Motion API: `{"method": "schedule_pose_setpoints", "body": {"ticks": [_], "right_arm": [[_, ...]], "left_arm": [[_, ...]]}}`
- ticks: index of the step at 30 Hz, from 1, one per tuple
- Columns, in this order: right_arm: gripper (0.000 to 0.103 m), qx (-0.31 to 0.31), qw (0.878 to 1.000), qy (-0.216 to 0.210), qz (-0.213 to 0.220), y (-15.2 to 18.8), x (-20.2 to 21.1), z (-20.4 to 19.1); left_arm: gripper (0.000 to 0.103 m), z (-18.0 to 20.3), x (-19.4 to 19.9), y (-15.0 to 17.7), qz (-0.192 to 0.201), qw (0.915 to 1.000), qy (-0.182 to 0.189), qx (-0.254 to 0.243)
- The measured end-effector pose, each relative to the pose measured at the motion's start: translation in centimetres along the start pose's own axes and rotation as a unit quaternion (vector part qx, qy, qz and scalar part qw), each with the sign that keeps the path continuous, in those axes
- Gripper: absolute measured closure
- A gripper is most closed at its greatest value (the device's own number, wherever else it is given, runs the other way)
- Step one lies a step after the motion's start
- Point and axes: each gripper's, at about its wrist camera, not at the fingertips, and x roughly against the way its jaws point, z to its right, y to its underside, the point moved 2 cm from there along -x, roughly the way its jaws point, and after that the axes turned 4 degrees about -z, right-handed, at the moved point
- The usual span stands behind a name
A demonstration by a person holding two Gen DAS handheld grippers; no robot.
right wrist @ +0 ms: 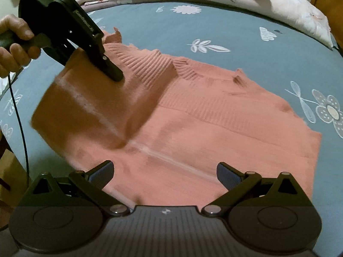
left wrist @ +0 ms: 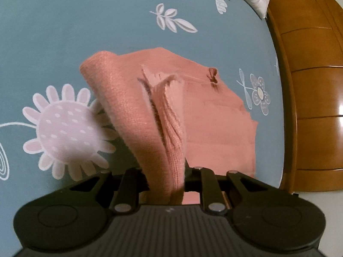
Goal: Fold clothes
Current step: 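Lift the held side with the left gripper and fold it over while the right gripper holds the sweater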
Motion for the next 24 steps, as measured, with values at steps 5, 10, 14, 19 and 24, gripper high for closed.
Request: {"method": "schedule_pose_setpoints", "body": {"ticks": [5, 10, 14, 19, 24], "right_arm": [[0.000, -0.011, 1.000, -0.021, 0.004, 0.9, 0.9, 1.4], [0.000, 0.004, 0.999, -0.035, 0.005, 1.4, 1.5, 1.4], [0.000, 0.006, 0.999, -0.034, 0.006, 1.8, 1.9, 2.1], [0.000, -0.010, 1.000, -0.017, 0.003, 2.8, 2.4, 4.1], [0.000, -0.026, 1.000, 0.002, 0.002, 3.6, 3.0, 6.1]], "left_arm": [[0.085, 2.2, 0.0, 0.2, -0.002, 1.0000, -0.003, 0.002], [0.085, 4.4, -0.1, 0.4, -0.007, 1.0000, 0.002, 0.004], [0.085, 6.1, -0.2, 0.4, -0.008, 0.9999, 0.011, 0.006], [0.085, 8.2, -0.7, 0.3, -0.012, 0.9997, 0.021, 0.002], [0.085, 10.1, -1.7, 0.2, -0.018, 0.9990, 0.042, 0.005]]}}
